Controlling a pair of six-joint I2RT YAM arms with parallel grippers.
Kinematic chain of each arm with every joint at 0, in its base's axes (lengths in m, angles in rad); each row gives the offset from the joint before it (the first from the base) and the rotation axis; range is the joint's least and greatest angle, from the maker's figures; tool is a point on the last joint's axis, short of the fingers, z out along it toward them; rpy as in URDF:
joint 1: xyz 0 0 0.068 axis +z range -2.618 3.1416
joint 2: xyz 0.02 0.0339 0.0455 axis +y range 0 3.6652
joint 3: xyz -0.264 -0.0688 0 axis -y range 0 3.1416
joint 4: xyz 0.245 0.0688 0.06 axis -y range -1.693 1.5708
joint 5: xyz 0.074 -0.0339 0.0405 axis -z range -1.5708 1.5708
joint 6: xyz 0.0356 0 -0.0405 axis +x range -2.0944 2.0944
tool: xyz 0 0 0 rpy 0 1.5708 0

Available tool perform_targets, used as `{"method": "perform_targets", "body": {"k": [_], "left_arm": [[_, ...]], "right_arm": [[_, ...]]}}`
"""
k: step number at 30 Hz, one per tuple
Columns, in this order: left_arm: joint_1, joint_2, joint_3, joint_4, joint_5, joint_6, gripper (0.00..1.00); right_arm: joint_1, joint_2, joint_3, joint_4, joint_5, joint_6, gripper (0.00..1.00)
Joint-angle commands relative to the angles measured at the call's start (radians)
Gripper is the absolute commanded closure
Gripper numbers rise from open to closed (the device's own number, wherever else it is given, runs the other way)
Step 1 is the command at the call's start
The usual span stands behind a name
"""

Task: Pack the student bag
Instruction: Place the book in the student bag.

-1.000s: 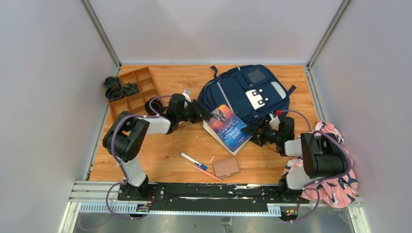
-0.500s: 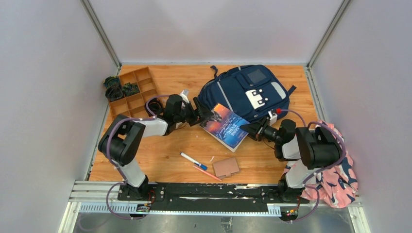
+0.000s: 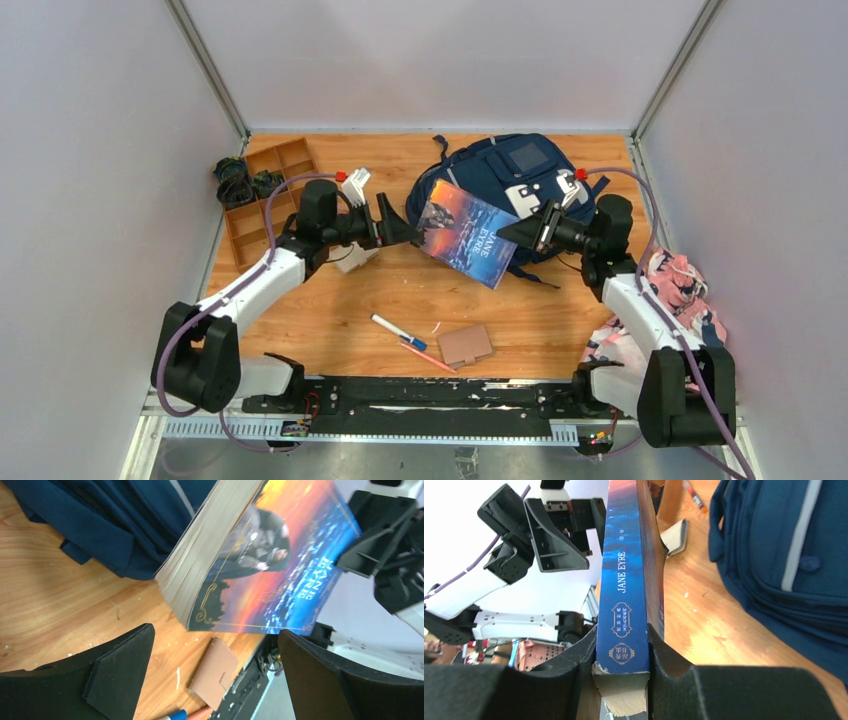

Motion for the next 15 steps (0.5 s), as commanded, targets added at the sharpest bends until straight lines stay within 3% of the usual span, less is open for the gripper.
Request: {"method": "perform_targets", "body": {"k": [1,10,15], "left_arm": [[0.037,-0.061,0.016,-0.072,0.226,0.073,0.00],[0.061,-0.094,0.038,-0.192,0.254,0.168,0.00],[0.079,-0.108,0.035,-0.214,0.282,0.196,0.00]], "right_arm": [[0.056,0.013,0.020,0.108,-0.134,0.060,1.00],[0.207,0.020,0.171,0.038,-0.182,0.014,1.00],[0.229,0.044,0.170,0.180,-0.235,0.106,1.00]]}}
